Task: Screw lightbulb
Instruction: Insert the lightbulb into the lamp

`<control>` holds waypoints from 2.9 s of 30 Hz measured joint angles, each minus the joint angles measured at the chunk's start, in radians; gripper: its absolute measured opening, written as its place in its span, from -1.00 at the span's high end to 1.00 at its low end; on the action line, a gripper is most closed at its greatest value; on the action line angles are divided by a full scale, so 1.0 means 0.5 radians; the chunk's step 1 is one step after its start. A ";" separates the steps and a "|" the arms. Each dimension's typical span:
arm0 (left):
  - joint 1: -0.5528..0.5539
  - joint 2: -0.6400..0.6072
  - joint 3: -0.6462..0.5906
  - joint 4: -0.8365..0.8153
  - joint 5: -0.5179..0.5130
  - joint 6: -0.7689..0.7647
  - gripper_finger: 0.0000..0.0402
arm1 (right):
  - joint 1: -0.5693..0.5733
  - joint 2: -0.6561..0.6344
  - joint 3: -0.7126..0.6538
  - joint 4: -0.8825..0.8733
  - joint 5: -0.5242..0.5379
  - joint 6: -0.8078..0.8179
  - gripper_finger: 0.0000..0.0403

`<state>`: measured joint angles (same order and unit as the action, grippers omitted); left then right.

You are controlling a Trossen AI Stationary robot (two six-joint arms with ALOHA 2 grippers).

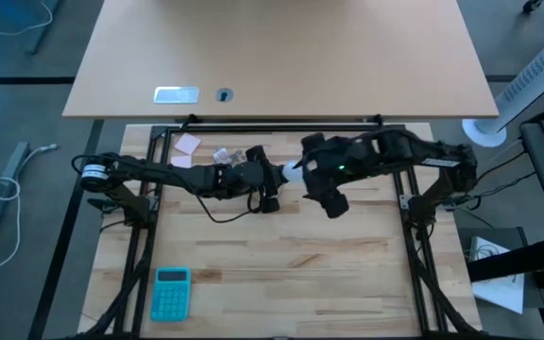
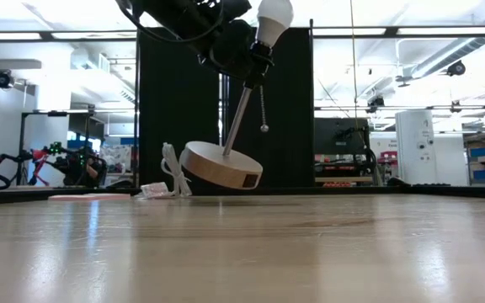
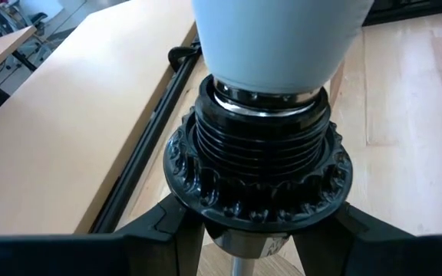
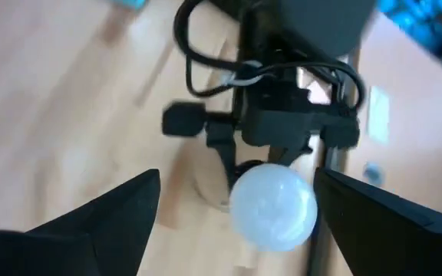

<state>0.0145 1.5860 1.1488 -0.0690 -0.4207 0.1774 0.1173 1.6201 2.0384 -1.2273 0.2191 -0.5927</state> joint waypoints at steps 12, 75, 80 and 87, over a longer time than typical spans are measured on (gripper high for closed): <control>-0.031 0.000 0.000 -0.019 0.202 0.063 0.23 | 0.057 0.098 0.002 -0.180 0.142 -0.592 -0.68; -0.059 0.002 -0.002 -0.018 0.250 0.114 0.23 | 0.039 0.104 -0.264 0.069 0.202 -0.164 -0.30; -0.071 0.002 -0.001 -0.018 0.181 0.150 0.23 | 0.038 0.104 -0.264 0.073 0.207 0.077 -0.29; -0.070 0.002 0.000 -0.024 0.179 0.148 0.23 | 0.040 0.124 -0.264 0.074 0.261 0.611 -0.31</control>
<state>-0.0206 1.5867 1.1488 -0.0809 -0.3313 0.2516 0.1371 1.6820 1.9064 -1.1904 0.3496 -0.2874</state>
